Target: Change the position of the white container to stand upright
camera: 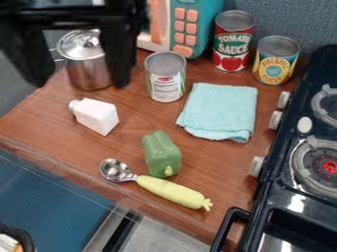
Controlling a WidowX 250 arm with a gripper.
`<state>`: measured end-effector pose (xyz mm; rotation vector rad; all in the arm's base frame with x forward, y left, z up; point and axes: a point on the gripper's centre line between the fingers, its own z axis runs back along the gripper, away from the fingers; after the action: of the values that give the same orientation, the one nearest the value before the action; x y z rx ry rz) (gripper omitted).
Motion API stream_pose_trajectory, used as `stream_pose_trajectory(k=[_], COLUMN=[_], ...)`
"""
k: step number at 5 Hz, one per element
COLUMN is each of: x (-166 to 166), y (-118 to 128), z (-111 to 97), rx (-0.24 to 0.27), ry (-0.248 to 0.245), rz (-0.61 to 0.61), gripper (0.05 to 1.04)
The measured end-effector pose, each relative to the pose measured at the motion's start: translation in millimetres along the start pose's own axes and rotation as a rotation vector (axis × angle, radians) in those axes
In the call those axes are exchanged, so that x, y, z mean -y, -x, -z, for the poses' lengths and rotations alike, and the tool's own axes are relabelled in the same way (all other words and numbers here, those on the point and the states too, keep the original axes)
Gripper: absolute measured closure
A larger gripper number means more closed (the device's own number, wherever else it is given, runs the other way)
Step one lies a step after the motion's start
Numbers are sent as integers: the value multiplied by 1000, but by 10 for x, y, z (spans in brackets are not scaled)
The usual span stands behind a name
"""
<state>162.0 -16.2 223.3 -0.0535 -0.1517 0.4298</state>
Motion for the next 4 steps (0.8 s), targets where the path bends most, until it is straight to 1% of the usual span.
stream_pose_trajectory(k=[1, 2, 3, 4], x=[12, 18, -55, -154], y=[-219, -387, -557, -715], z=[128, 342, 508, 624], rx=[45, 58, 80, 115], ry=[-22, -60, -96, -123], rz=[-228, -359, -469, -599], gripper=[83, 83, 83, 83])
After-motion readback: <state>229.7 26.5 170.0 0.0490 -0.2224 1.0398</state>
